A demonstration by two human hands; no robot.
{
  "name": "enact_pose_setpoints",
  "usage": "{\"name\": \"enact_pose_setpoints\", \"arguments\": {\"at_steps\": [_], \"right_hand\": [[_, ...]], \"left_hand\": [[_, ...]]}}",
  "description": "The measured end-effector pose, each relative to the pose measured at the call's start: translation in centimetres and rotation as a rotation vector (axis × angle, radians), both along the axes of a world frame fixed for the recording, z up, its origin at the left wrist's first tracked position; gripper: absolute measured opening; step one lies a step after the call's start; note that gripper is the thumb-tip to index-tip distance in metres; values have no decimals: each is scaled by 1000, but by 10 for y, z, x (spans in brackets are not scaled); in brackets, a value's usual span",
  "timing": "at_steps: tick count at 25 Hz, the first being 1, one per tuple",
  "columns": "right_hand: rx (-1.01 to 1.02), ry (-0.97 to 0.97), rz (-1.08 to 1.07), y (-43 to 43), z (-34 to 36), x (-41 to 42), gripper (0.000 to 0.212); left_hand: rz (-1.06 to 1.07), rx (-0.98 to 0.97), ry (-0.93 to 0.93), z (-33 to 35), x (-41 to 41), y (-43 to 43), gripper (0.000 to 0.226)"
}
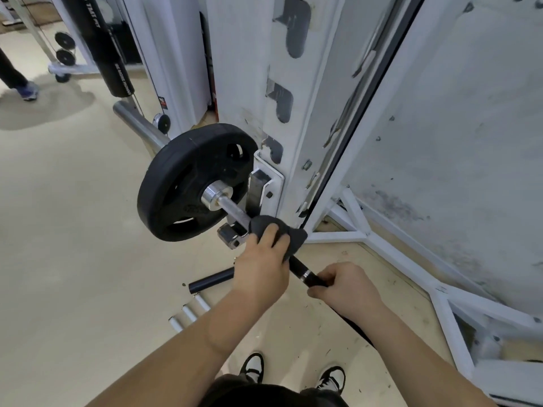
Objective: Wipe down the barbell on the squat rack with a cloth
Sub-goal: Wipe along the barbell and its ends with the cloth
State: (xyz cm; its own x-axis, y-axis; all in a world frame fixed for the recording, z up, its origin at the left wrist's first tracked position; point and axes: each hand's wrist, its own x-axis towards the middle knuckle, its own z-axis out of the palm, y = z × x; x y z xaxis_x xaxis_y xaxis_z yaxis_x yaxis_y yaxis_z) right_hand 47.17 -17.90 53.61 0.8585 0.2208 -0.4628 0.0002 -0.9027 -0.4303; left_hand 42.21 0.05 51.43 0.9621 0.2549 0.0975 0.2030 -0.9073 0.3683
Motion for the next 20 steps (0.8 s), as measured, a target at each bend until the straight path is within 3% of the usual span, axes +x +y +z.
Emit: {"name": "enact_pose_setpoints", "arguments": {"at_steps": [5,7,9,13,17,19,20], "right_hand": [[77,-27,-61,-1,-2,-9,21],[101,-34,-88,-9,2,-10,10],[89,-73,-115,-20,5,-11,37],[-116,14,-24,-38,11,-13,49],[-156,32,-47,-48,14,-15,33],[-144,46,-84,-49,13,-17,23],[-137,51,-97,-50,11,-17,20]], "left_hand": [[-454,42,160,11,10,-23,28],[-324,88,188,16,31,6,29],[-153,88,251,20,41,19,24],[-503,-101,371,36,30,-14,15],[-361,170,527,47,72,-11,21],[-454,270,526,42,62,-40,25],[-547,226,540,40,58,-53,23]]}}
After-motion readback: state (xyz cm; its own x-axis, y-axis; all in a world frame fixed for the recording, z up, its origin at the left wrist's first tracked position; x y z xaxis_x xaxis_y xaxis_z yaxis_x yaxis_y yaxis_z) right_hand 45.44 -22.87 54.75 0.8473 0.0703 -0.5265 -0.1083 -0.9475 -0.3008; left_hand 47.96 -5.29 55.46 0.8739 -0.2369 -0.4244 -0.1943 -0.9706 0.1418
